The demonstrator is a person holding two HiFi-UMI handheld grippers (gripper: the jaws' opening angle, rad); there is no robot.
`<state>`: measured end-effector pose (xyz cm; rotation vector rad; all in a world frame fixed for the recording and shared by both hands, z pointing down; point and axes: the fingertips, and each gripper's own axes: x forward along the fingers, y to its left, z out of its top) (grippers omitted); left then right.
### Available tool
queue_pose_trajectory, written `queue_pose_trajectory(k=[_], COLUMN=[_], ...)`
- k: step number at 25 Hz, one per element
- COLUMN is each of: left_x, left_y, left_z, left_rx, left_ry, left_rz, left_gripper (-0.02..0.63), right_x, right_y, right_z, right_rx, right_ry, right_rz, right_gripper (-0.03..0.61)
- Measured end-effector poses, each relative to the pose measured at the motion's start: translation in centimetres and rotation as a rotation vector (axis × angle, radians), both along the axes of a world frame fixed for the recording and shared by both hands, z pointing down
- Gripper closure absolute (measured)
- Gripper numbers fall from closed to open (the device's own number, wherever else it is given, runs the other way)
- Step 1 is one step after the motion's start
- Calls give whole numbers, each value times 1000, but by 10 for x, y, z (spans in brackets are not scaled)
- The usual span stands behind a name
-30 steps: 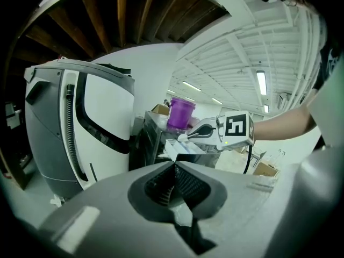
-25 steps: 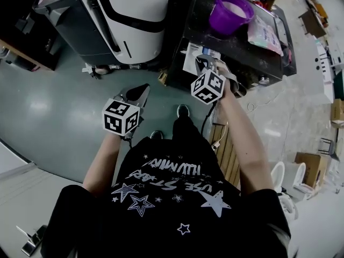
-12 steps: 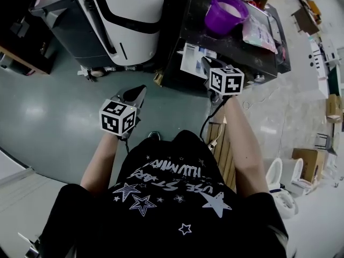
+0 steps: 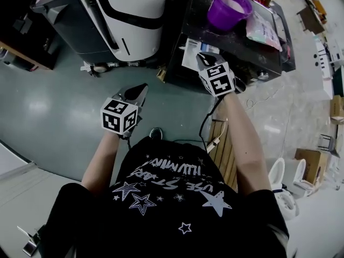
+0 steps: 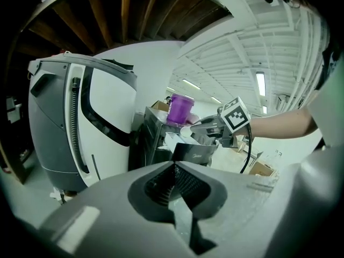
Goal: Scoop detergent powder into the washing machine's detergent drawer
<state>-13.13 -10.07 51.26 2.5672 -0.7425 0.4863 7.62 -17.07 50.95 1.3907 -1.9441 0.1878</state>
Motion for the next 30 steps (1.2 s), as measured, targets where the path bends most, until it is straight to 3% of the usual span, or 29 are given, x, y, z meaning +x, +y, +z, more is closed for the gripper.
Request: queue_pose_trajectory(k=[9,14,20,26,28,30], left_x=[-1,-1,-6,-8,-7,-4], left_y=[16,21,16,5,2,1], left_z=[-7,-12,-13,-15,-15,-14], left_rx=[6,16,25,41,42,40], left_ry=[-10,-1,-1,6,8,9], left_rz=[-29,-37,-38,-30,-26,-18], left_gripper=[614,614,614,614,614,614], right_x=[-19,-20,-20,-18,-19,-18], right_y=[12,12,8,4,5,7], right_z=[2,1,0,-4,-7,-12], right_rx=[63,105,138,170,181,178], right_ry=[446,591,711,767,746,640], right_rz=[-265,-310,-339,-312,-293,-241], right_gripper=[543,543,543,543,543,543])
